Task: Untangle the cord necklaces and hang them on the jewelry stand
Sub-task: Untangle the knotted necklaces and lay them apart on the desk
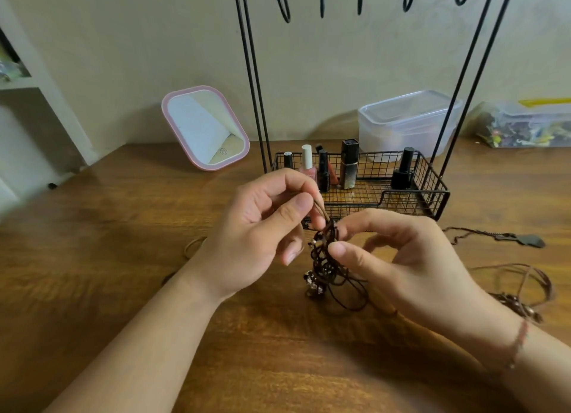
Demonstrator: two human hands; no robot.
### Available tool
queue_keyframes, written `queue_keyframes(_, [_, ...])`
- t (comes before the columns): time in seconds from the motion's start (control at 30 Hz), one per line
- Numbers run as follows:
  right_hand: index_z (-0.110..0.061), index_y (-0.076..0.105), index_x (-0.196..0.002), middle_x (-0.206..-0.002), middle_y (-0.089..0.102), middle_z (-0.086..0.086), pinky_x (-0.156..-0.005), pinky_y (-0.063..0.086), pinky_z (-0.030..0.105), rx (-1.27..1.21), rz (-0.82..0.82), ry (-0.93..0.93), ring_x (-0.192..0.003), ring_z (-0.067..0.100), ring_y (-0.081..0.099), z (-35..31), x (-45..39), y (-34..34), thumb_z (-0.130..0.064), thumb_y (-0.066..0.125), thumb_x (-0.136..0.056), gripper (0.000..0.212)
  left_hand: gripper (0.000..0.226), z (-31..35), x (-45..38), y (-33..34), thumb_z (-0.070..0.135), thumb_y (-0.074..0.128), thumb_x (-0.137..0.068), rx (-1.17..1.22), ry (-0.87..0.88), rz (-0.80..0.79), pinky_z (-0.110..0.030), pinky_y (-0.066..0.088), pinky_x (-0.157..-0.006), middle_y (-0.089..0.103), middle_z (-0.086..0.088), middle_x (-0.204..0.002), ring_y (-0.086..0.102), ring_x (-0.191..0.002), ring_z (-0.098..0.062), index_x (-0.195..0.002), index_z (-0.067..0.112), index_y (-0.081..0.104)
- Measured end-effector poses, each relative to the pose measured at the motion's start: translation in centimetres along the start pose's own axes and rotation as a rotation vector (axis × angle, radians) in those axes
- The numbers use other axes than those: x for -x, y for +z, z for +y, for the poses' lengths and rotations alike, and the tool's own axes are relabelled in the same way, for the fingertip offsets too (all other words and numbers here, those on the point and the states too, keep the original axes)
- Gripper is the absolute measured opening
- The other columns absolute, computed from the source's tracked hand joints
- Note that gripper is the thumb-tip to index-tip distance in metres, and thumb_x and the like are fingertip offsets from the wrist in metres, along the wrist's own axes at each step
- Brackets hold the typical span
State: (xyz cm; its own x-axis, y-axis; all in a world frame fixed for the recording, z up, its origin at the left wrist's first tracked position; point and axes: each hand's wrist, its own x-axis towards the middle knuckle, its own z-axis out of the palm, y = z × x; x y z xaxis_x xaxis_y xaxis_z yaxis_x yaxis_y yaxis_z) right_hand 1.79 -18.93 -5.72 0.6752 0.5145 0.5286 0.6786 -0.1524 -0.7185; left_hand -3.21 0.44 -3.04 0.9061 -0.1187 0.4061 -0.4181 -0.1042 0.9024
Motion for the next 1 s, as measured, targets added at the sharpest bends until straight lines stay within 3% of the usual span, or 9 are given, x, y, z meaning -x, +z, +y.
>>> queue_keyframes(0.1, [-0.029, 0.069, -0.081, -0.083, 0.071, -0.008, -0.067, 0.054, 0.028, -0.102, 0.025, 0.011, -0.075, 0.010, 0.066, -0.2, 0.0, -0.4, -0.030, 0.071, -0.086, 0.006, 0.014, -0.1, 0.0, -0.3, 0.012, 0.048, -0.094, 0.062, -0.015, 0.006, -0.015, 0.036, -0.045, 0.058, -0.004, -0.073, 0.044, -0.048, -0.012, -0.092, 0.006, 0.060])
queue_keyframes(0.23, [-0.023, 0.067, -0.082, -0.078, 0.068, -0.007, -0.061, 0.048, 0.022, -0.198, 0.066, 0.031, -0.065, 0.015, 0.060, -0.4, 0.0, -1.1, -0.031, 0.066, -0.085, 0.009, 0.014, -0.2, 0.0, -0.8, 0.012, 0.051, -0.089, 0.031, -0.046, 0.062, -0.017, 0.026, -0.044, 0.045, 0.005, -0.059, 0.031, -0.048, -0.007, -0.089, 0.006, 0.064])
queue_keyframes(0.33, [-0.023, 0.066, -0.083, -0.079, 0.068, -0.008, -0.064, 0.049, 0.016, -0.101, 0.094, 0.011, -0.071, 0.008, 0.063, -0.4, -0.1, -1.3, -0.030, 0.066, -0.088, 0.008, 0.010, -0.2, 0.0, -1.0, 0.016, 0.061, -0.084, -0.064, -0.054, 0.064, -0.021, 0.023, -0.043, 0.044, 0.011, -0.053, 0.029, -0.047, -0.009, -0.087, 0.009, 0.067])
queue_keyframes(0.43, [-0.027, 0.066, -0.084, -0.083, 0.069, -0.010, -0.067, 0.053, 0.023, -0.050, 0.105, -0.002, -0.079, 0.012, 0.066, -0.2, -0.1, -1.4, -0.033, 0.067, -0.089, 0.007, 0.019, 0.0, 0.1, -0.7, 0.031, 0.064, -0.081, -0.092, -0.035, 0.005, -0.032, 0.020, -0.045, 0.038, 0.010, -0.049, 0.025, -0.048, -0.018, -0.090, 0.015, 0.068])
queue_keyframes(0.63, [-0.030, 0.067, -0.086, -0.086, 0.069, -0.009, -0.068, 0.056, 0.034, -0.041, 0.084, -0.024, -0.081, 0.015, 0.067, -0.1, -0.1, -1.3, -0.038, 0.065, -0.085, 0.009, 0.024, -0.1, 0.2, 0.6, 0.038, 0.074, -0.077, -0.217, -0.033, -0.041, -0.031, 0.023, -0.046, 0.038, -0.021, -0.058, 0.028, -0.050, -0.029, -0.088, 0.017, 0.072])
queue_keyframes(0.7, [-0.029, 0.068, -0.084, -0.086, 0.069, -0.008, -0.068, 0.056, 0.034, -0.055, 0.073, -0.026, -0.082, 0.016, 0.067, -0.1, 0.0, -1.3, -0.038, 0.065, -0.085, 0.009, 0.023, -0.4, 0.2, 0.6, 0.040, 0.075, -0.076, -0.265, -0.046, -0.023, -0.034, 0.025, -0.048, 0.041, -0.023, -0.058, 0.031, -0.053, -0.034, -0.087, 0.020, 0.073])
queue_keyframes(0.83, [-0.024, 0.073, -0.080, -0.079, 0.071, -0.001, -0.063, 0.053, 0.026, -0.223, 0.069, 0.028, -0.072, 0.010, 0.064, -0.5, -0.1, -1.5, -0.036, 0.071, -0.083, 0.012, 0.008, -0.4, 0.1, 0.2, 0.023, 0.071, -0.084, -0.267, -0.019, -0.008, -0.017, 0.034, -0.052, 0.052, 0.013, -0.053, 0.043, -0.051, -0.004, -0.083, 0.017, 0.076])
queue_keyframes(0.9, [-0.022, 0.076, -0.075, -0.074, 0.072, 0.002, -0.062, 0.051, 0.023, -0.366, 0.097, 0.076, -0.068, 0.010, 0.062, -0.6, -0.2, -1.7, -0.027, 0.073, -0.078, 0.007, 0.012, -0.3, 0.1, 0.1, 0.013, 0.063, -0.087, -0.249, -0.003, -0.001, -0.007, 0.035, -0.053, 0.055, 0.019, -0.052, 0.048, -0.051, 0.001, -0.084, 0.007, 0.074])
queue_keyframes(1.0, [-0.019, 0.079, -0.076, -0.076, 0.071, 0.010, -0.063, 0.053, 0.029, -0.454, 0.115, 0.103, -0.071, 0.019, 0.063, -0.3, -0.3, -2.0, -0.030, 0.075, -0.076, 0.012, 0.013, -0.1, 0.1, 0.1, 0.012, 0.060, -0.088, -0.235, 0.010, 0.005, -0.007, 0.034, -0.053, 0.053, 0.020, -0.051, 0.046, -0.050, 0.001, -0.082, 0.008, 0.071])
